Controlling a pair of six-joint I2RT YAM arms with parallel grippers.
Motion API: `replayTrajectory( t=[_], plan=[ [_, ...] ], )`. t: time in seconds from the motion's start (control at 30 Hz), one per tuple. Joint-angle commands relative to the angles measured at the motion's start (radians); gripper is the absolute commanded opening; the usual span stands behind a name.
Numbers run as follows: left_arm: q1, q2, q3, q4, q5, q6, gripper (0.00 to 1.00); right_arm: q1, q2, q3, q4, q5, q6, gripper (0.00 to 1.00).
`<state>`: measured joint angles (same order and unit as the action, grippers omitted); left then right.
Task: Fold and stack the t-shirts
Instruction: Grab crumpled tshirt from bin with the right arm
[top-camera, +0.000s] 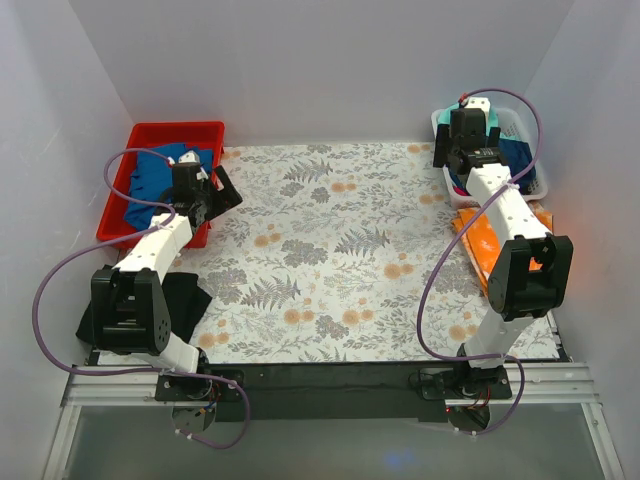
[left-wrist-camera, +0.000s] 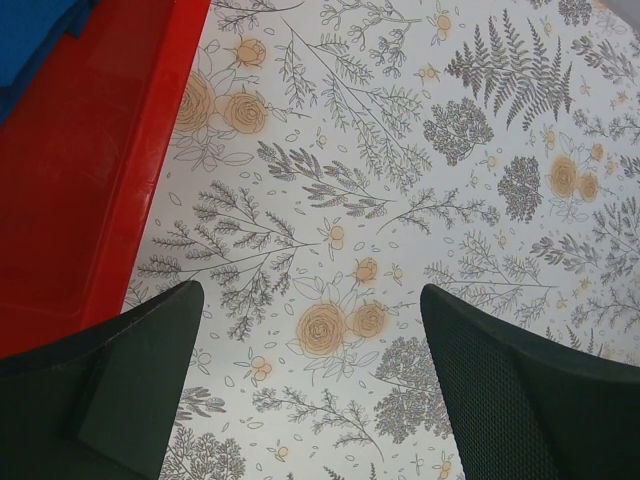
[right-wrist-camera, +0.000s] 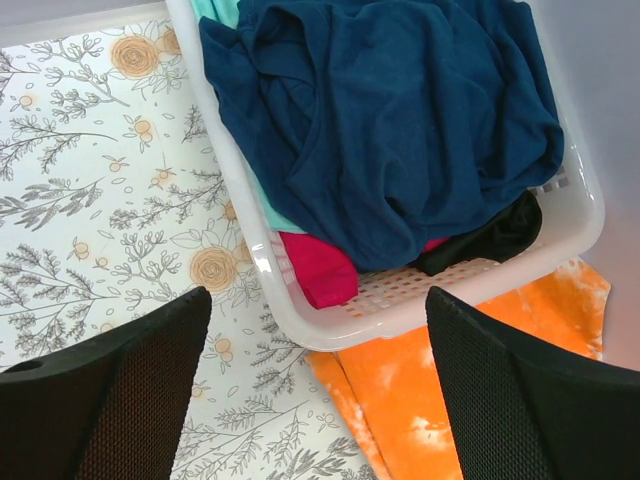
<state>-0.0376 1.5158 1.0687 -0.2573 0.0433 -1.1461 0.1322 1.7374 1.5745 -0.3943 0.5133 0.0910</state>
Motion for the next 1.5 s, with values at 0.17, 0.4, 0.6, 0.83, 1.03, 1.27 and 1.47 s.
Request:
replayTrajectory(
  t=[0.17, 0.4, 0.6, 0.83, 1.03, 1.27, 1.47],
  plan=[
    [-0.002, -0.026, 0.027, -0.025, -0.005, -0.004, 0.89, -0.086, 0.042, 0.143, -0.011, -0.139, 0.087, 0.76],
    [-0.002, -0.042, 0.016, -0.034, 0.026, -0.004, 0.89, -0.118, 0.103, 0.202, -0.015, -0.176, 0.099, 0.98],
    [-0.002, -0.057, -0.009, -0.03, 0.029, -0.009, 0.89, -0.056, 0.085, 0.142, -0.009, -0.015, 0.081, 0.98],
    [-0.002, -0.06, -0.029, -0.03, 0.03, -0.006, 0.89, 0.01, 0.056, -0.022, 0.141, 0.117, 0.073, 0.89],
    [-0.002, -0.074, -0.036, -0.04, 0.024, 0.003, 0.89, 0.009, 0.146, -0.01, 0.155, 0.244, 0.174, 0.86],
    [-0.002, -0.097, -0.055, -0.056, 0.012, 0.013, 0.89, -0.003, 0.266, 0.067, 0.187, 0.306, 0.19, 0.86],
    [-0.002, -0.092, -0.046, -0.068, 0.021, 0.02, 0.89, -0.035, 0.375, 0.168, 0.198, 0.323, 0.194, 0.86]
  ],
)
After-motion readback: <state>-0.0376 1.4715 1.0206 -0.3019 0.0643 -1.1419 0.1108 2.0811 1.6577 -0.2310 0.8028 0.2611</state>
